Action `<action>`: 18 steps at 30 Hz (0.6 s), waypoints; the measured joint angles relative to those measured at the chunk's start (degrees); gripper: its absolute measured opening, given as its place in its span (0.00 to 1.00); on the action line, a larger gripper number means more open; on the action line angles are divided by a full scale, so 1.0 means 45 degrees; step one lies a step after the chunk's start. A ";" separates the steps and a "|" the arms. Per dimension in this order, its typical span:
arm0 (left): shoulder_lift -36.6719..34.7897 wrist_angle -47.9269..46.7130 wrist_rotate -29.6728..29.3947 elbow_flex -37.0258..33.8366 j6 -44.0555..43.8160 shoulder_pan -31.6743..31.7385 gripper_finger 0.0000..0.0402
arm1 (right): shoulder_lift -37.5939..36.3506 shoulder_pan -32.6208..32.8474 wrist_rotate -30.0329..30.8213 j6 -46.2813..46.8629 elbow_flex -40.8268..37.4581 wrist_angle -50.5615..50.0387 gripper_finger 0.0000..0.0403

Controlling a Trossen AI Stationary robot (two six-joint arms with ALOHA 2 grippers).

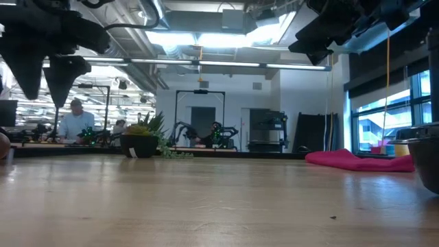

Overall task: Pick and placing Produce into tupperware
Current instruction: Put the kiwi into the right of the black bin

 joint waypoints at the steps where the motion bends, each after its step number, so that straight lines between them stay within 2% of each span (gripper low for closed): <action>1: 0.0000 -0.0130 0.0098 0.0000 0.0234 -0.0041 0.76 | 0.0000 0.0000 0.0000 -0.0057 0.0003 0.0000 0.39; 4: 0.0000 -0.0653 0.0157 0.0000 0.0789 -0.0307 0.76 | 0.0000 0.0000 0.0005 -0.0134 0.0001 -0.0005 0.39; 9: 0.0000 -0.1382 0.0170 0.0000 0.0617 -0.0823 0.76 | 0.0000 0.0000 0.0000 -0.0025 0.0000 -0.0034 0.39; 18: -0.0005 -0.1458 0.0127 -0.0362 0.0368 -0.1553 0.76 | 0.0000 0.0000 0.0000 -0.0136 0.0000 -0.0034 0.39</action>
